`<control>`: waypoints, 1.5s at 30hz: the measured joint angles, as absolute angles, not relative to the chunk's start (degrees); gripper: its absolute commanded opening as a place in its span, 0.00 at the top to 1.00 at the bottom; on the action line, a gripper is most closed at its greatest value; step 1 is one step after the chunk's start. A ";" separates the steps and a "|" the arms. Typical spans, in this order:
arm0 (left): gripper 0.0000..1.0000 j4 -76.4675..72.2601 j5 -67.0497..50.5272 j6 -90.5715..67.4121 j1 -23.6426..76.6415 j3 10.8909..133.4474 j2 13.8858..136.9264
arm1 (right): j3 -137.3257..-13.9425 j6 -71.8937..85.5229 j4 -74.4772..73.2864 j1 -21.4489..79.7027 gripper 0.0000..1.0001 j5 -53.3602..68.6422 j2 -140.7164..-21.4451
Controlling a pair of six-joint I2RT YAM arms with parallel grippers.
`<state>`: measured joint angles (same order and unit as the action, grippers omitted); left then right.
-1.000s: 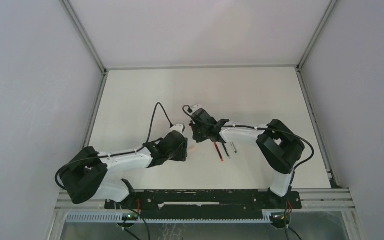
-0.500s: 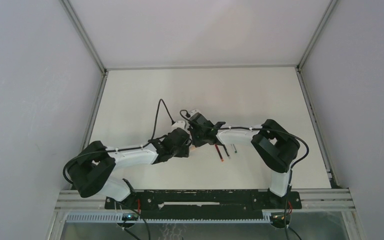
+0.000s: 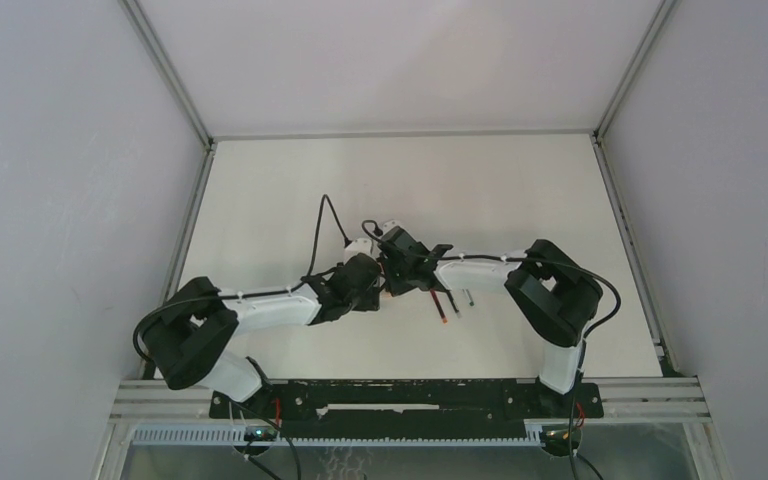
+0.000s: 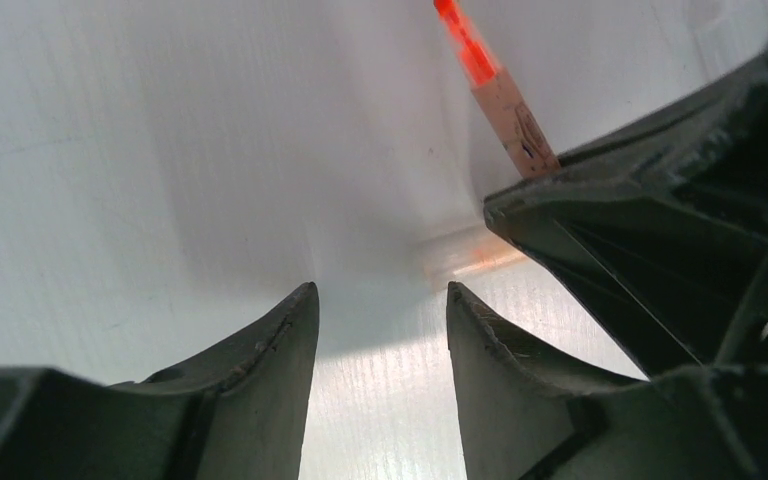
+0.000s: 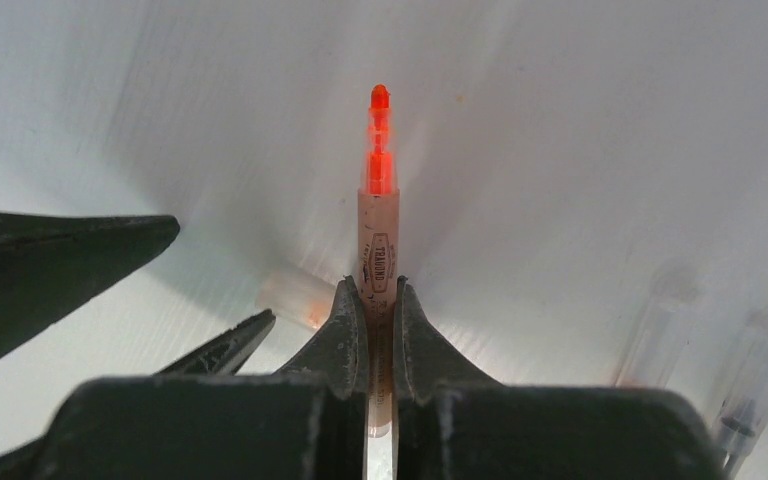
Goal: Insert the pens into the pen caps
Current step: Move the pen cap to the center of the board, then pick up the pen cap from the center of the board.
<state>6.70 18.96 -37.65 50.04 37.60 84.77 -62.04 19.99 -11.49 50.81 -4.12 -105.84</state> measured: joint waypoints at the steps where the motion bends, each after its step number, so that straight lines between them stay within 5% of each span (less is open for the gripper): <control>1: 0.45 6.72 19.09 -37.65 50.04 37.71 84.88 | -61.56 20.12 -11.49 50.83 1.00 -3.97 -105.49; 33: 0.45 9.21 20.69 -37.65 50.30 39.92 86.59 | -50.65 29.12 -7.53 47.51 1.00 3.81 -97.27; 45: 0.43 16.36 21.65 -39.18 50.30 41.45 79.11 | -46.33 29.26 -7.07 44.88 1.00 -6.31 -78.39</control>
